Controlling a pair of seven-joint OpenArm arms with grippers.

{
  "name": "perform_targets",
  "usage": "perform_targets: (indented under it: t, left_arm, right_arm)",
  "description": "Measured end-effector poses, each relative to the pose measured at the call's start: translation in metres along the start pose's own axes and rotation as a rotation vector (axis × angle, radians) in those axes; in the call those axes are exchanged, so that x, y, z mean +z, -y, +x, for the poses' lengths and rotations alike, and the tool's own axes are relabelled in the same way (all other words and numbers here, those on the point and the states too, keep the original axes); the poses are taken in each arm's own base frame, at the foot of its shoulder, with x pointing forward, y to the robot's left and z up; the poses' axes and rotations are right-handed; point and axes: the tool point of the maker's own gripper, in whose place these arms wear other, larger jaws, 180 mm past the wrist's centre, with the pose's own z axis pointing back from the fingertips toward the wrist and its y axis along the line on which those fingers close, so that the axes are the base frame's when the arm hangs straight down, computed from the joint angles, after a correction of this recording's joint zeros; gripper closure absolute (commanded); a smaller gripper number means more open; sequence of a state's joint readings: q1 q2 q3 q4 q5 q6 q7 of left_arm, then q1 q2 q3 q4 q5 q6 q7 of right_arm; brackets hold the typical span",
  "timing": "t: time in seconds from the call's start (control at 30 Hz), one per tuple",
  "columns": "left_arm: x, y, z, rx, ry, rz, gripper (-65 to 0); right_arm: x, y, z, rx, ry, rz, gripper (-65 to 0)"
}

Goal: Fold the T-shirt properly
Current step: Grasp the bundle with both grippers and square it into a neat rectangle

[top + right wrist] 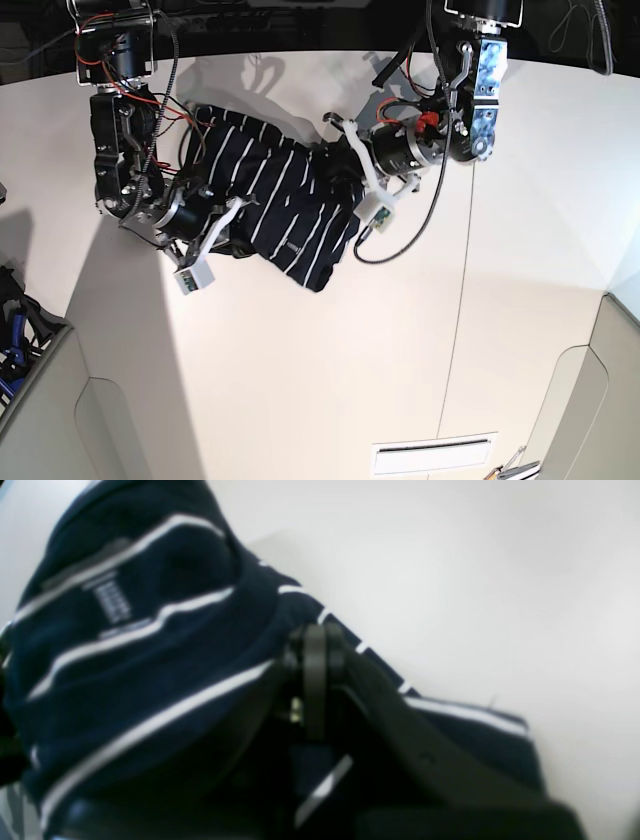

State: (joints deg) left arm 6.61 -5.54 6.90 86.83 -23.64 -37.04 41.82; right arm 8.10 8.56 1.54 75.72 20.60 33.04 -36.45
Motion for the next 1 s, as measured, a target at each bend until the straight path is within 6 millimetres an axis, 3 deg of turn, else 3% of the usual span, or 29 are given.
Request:
perform_targets:
  t: [0.2, 0.33, 0.6, 1.0]
  left_arm:
    - [-0.016, -0.022, 0.023, -0.001, 0.008, 0.006, 0.0]
    - [-0.020, -0.033, 0.036, -0.007, 0.010, 0.018, 0.0]
    - [-0.024, -0.053, 0.061, -0.035, 0.009, 0.069, 0.0]
    - [-0.028, -0.066, 0.071, -0.025, 0.031, 0.097, 0.0]
  right_arm:
    - [0.016, 0.032, 0.001, -0.065, 0.018, -0.077, 0.0]
    - [0.021, 0.039, -0.006, -0.092, 0.016, -0.095, 0.0]
    - [0.023, 0.024, -0.023, -0.190, 0.033, -0.032, 0.0]
    - [0.024, 0.002, -0.046, -0.285, 0.037, 0.023, 0.0]
